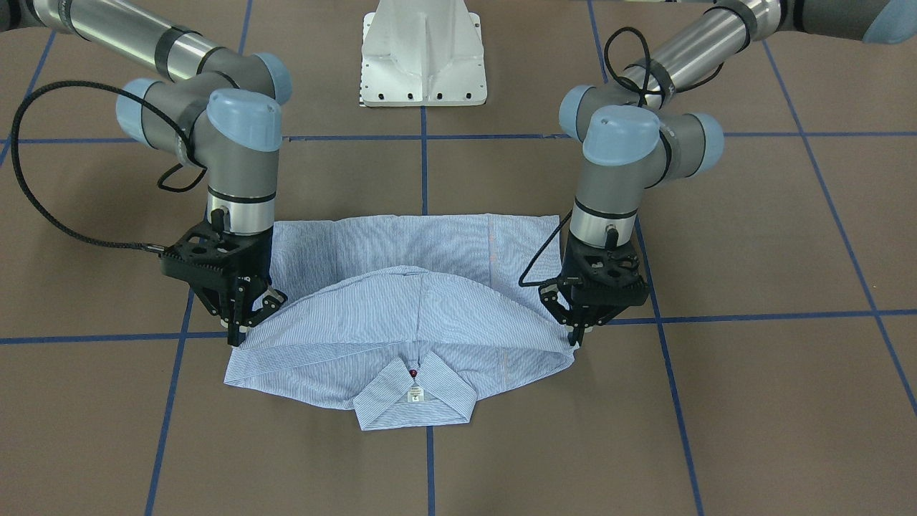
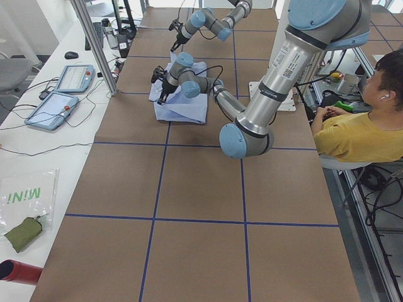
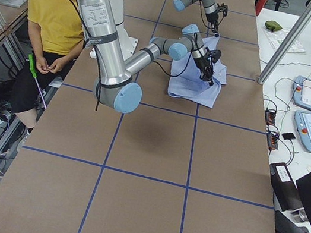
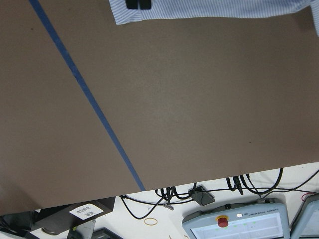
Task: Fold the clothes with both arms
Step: 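Lay the hem near the collar and hold both grippers above it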
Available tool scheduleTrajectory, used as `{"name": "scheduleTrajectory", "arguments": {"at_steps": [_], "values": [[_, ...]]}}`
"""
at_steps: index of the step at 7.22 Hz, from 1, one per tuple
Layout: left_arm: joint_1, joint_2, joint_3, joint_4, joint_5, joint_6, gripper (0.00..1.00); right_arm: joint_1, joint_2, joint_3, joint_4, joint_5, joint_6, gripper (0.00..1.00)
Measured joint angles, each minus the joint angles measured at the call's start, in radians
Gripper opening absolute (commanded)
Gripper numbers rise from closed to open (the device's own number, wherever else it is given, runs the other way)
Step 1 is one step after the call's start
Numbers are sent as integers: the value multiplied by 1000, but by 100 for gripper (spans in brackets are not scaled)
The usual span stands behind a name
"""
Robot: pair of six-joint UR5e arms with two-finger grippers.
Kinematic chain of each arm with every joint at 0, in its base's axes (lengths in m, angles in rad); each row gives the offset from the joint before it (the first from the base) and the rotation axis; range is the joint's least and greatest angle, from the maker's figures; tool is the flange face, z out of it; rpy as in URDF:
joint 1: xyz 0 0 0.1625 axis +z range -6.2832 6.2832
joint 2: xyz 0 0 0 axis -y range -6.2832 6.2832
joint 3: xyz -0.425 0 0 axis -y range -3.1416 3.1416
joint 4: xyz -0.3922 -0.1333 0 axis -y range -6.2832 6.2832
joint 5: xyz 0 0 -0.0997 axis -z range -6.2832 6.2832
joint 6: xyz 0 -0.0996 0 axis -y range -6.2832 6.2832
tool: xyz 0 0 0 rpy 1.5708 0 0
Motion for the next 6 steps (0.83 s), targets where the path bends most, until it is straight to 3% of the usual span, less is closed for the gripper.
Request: {"name": "scheduleTrajectory", "arguments": {"at_steps": [2, 6], "values": [[0, -8, 75, -68, -1, 51, 0, 17, 2, -57, 64, 39, -31, 0], [0, -16, 87, -79, -11, 84, 0, 41, 18, -65, 73, 83, -56, 0]]}}
